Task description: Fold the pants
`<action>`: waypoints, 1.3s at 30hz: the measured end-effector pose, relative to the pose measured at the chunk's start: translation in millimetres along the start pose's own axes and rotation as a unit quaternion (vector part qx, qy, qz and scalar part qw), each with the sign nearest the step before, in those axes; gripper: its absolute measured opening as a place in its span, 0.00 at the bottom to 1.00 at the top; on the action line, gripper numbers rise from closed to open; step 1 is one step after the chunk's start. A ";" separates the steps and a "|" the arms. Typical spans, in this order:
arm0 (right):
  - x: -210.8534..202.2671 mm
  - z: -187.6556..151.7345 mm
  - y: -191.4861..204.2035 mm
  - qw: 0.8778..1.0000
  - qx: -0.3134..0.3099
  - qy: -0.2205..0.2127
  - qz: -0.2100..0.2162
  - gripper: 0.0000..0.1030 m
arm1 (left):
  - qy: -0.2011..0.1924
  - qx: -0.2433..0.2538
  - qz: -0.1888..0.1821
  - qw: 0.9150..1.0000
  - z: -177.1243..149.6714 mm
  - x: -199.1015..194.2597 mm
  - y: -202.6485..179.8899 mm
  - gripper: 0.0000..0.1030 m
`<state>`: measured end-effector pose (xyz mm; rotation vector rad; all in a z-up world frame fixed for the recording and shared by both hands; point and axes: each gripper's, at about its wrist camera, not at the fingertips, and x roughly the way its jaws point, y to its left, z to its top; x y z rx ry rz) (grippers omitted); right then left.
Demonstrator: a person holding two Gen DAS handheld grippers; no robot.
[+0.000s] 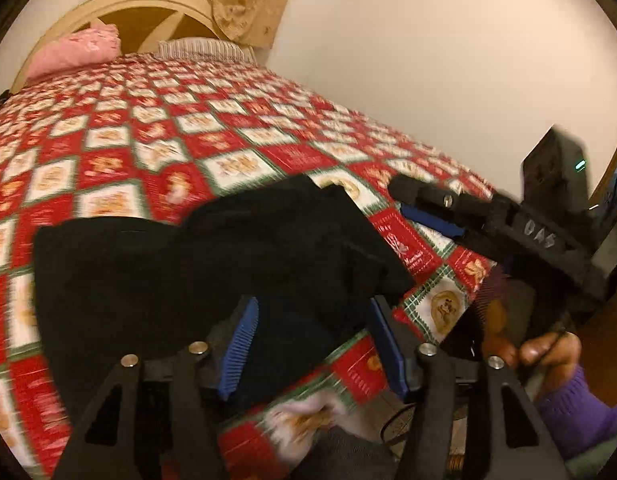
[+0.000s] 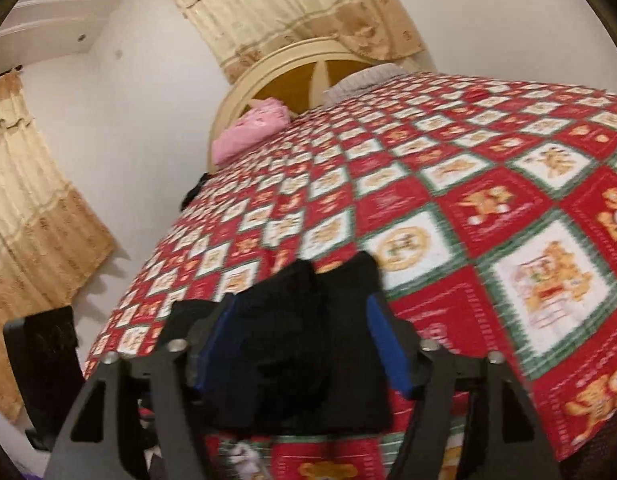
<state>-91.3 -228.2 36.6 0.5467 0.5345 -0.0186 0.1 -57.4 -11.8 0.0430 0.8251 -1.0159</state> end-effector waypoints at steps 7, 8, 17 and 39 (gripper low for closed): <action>38.3 -24.1 14.9 0.997 -0.038 0.059 -0.032 0.63 | -0.087 -0.087 0.091 0.988 -12.7 -73.1 74.8 0.73; 43.5 -29.0 16.9 0.995 -0.046 0.071 -0.044 0.56 | -0.094 -0.108 0.101 0.985 -14.6 -79.2 86.7 0.73; 37.9 -42.3 51.2 0.976 -0.171 0.071 -0.118 0.21 | -0.119 -0.209 0.142 0.960 -28.1 -99.6 136.4 0.73; -24.5 0.1 28.8 0.972 -0.185 -0.058 -0.129 0.31 | -0.049 -0.085 0.164 0.982 28.3 -9.2 71.8 0.73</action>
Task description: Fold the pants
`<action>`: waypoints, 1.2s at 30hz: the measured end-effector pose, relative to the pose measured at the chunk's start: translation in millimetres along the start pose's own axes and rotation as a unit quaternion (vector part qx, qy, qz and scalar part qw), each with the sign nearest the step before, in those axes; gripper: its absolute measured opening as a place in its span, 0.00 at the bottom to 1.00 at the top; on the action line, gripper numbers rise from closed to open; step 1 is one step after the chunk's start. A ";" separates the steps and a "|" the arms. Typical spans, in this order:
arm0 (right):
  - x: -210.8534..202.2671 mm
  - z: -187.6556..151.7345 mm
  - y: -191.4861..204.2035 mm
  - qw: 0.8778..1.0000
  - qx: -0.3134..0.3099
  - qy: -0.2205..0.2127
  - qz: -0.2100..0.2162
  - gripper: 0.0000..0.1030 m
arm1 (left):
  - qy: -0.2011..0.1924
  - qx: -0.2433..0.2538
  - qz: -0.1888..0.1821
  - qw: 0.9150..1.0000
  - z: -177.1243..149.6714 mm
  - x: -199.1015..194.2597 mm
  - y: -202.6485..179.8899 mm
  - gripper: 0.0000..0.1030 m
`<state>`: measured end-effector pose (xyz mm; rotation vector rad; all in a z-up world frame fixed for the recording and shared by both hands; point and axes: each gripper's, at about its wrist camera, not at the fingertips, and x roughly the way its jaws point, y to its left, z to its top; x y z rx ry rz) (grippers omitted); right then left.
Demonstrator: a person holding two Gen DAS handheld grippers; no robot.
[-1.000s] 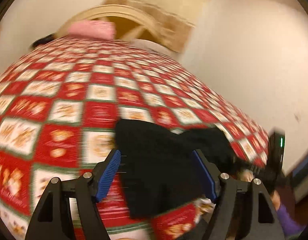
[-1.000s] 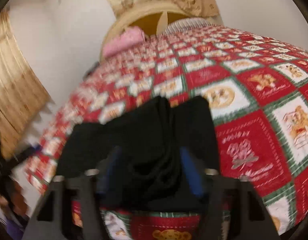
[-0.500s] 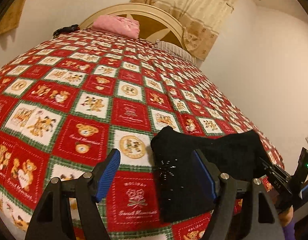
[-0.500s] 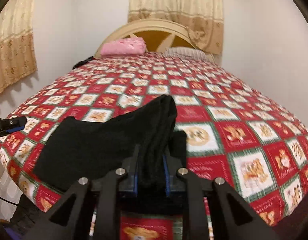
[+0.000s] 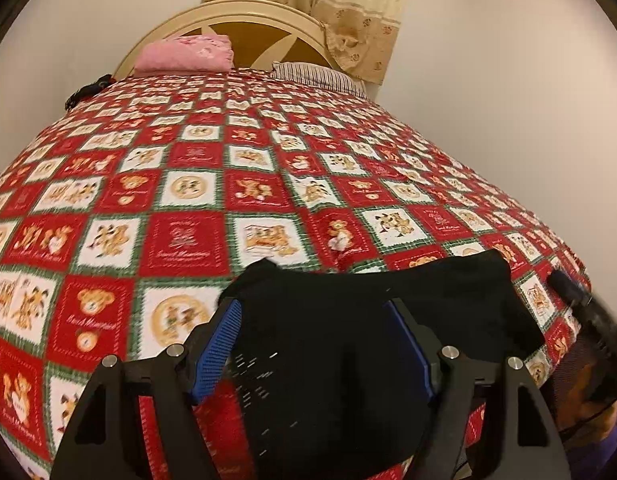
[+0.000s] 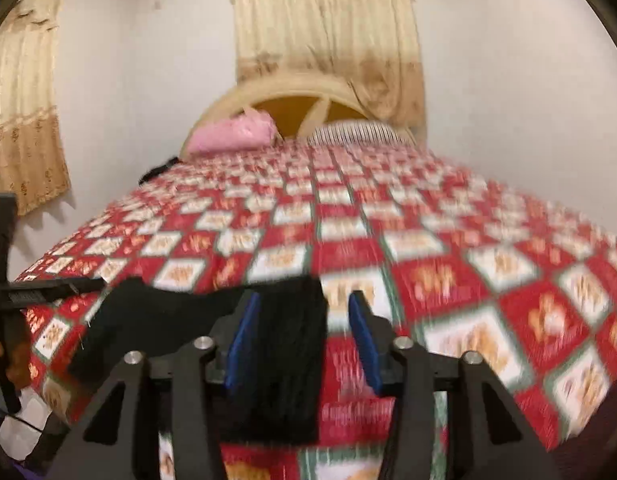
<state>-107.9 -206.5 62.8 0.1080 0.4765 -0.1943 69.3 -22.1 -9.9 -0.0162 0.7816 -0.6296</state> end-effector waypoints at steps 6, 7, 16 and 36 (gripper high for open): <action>77.6 4.3 18.7 0.995 -0.035 0.090 0.017 0.17 | 0.056 -0.005 0.067 0.996 -7.3 41.0 -9.5 0.73; 95.9 -2.6 14.3 0.993 -0.020 0.118 0.008 0.16 | 0.060 -0.006 0.078 0.995 -11.1 45.3 -7.6 0.73; 88.5 -0.8 -4.1 0.993 0.058 0.092 0.037 0.12 | 0.056 0.018 0.103 0.993 -20.4 50.3 -11.5 0.73; 42.1 -52.9 14.1 0.996 -0.005 0.081 0.023 0.24 | 0.042 0.035 0.121 0.991 -27.4 54.3 -17.1 0.75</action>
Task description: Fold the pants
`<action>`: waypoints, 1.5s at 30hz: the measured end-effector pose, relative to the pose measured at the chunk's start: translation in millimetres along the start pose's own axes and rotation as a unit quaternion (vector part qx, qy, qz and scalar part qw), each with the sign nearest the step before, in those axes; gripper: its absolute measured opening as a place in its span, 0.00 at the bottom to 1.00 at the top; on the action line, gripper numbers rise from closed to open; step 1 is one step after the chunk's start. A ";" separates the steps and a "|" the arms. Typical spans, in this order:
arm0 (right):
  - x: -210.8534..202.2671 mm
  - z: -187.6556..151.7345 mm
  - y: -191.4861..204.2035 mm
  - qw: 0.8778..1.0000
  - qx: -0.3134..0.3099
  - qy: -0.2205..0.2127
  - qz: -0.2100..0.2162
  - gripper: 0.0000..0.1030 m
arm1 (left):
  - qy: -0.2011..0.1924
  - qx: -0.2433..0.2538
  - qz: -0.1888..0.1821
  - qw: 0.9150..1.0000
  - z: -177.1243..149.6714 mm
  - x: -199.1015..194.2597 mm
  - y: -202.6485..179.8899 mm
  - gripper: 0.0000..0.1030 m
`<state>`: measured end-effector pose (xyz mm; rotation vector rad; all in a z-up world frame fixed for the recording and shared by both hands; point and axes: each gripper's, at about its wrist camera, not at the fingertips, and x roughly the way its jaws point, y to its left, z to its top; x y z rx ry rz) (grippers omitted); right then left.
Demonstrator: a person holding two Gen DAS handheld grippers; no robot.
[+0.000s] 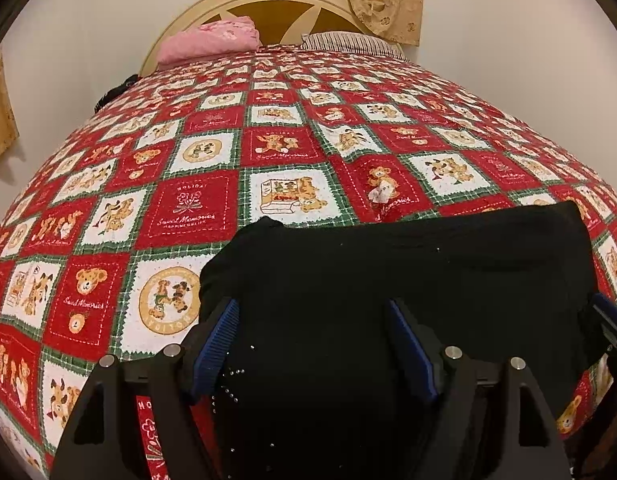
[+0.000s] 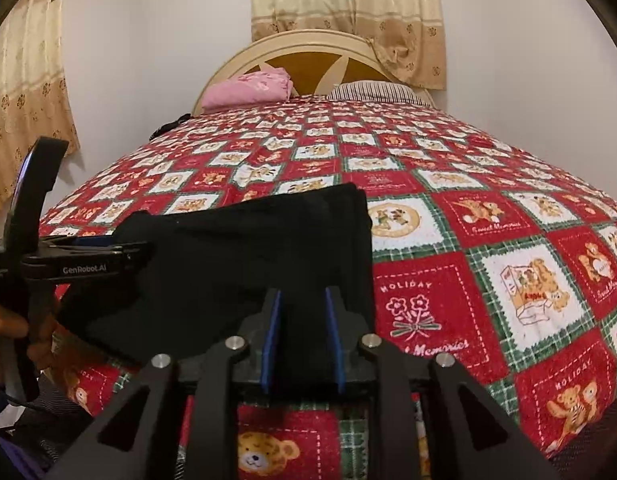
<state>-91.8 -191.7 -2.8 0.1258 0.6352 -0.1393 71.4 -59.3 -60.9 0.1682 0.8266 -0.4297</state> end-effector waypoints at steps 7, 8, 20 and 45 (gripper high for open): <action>0.0 0.1 -1.6 1.000 0.009 0.005 0.003 0.26 | -0.001 -0.012 -0.008 1.000 -10.1 -8.8 7.3 0.75; -0.2 0.3 -1.5 1.000 0.009 0.006 0.003 0.27 | 0.001 -0.015 -0.009 1.000 -12.0 -9.3 8.7 0.77; 1.0 1.2 12.3 1.000 -0.020 0.014 -0.011 0.44 | 0.024 -0.068 -0.045 0.996 -26.4 -25.1 29.2 0.79; 8.9 7.1 -20.1 0.995 0.073 0.047 -0.056 0.79 | 0.021 -0.135 -0.040 0.990 -26.9 -12.7 52.6 0.79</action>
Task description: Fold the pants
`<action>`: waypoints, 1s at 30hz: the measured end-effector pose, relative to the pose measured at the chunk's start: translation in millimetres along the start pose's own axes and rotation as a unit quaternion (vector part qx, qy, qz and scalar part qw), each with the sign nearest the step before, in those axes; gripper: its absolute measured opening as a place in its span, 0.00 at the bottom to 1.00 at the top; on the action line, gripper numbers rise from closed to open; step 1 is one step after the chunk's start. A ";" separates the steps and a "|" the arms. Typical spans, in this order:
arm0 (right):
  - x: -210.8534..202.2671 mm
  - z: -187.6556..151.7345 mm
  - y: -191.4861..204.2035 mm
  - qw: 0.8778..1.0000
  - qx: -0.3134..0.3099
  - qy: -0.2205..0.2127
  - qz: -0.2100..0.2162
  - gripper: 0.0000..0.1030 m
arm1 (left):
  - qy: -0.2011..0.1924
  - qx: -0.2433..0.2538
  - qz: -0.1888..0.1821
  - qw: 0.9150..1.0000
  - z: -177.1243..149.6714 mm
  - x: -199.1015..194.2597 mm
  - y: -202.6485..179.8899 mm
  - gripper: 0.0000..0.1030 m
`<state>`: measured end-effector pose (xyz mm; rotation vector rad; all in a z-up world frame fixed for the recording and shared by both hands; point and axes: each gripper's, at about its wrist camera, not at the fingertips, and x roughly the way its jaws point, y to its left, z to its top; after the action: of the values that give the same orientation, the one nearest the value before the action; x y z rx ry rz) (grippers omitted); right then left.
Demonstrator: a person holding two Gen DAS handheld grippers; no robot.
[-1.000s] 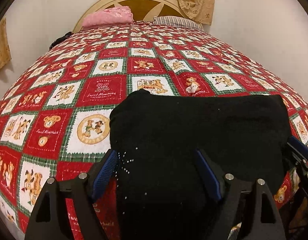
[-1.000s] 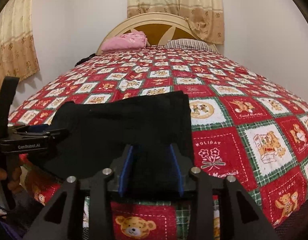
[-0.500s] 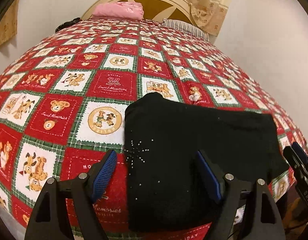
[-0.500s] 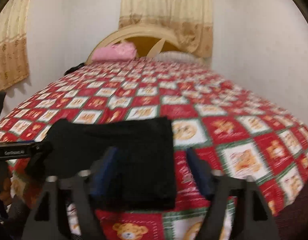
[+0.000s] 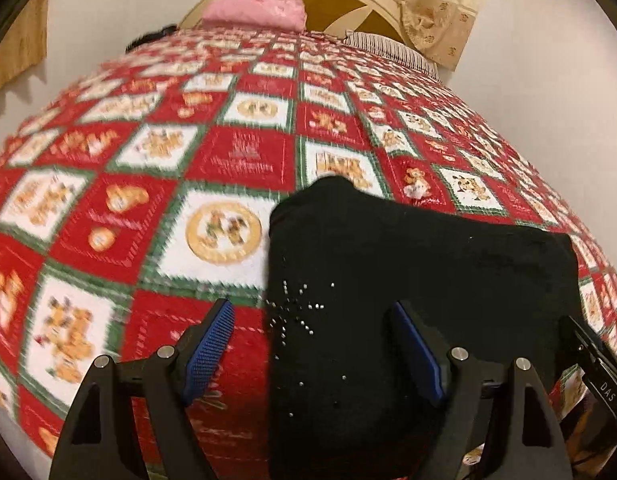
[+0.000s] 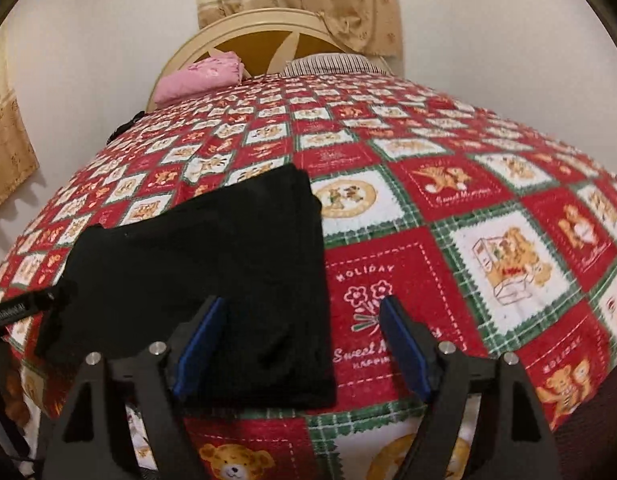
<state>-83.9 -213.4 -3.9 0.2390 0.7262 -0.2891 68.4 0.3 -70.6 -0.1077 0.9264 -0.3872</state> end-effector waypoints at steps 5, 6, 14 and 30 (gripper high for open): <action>0.6 -1.8 4.2 1.000 -0.004 0.003 0.002 0.79 | -0.004 0.002 -0.003 1.000 -1.1 -2.1 -0.3 0.80; 0.5 -2.5 7.0 1.000 -0.009 0.005 0.004 0.79 | -0.003 0.001 -0.005 1.000 -1.0 -2.6 0.7 0.81; 7.7 -4.2 19.2 0.999 -0.030 0.010 0.011 0.80 | 0.002 0.011 -0.007 1.000 -0.4 3.0 -3.9 0.91; 4.9 -2.0 27.0 0.998 -0.054 0.007 0.012 0.39 | -0.004 0.030 -0.043 0.999 -6.4 1.7 -16.3 0.71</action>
<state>-72.5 -188.4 -5.6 0.1476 0.7499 -0.2246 59.7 -15.0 -71.5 -0.0935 0.9028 -0.4933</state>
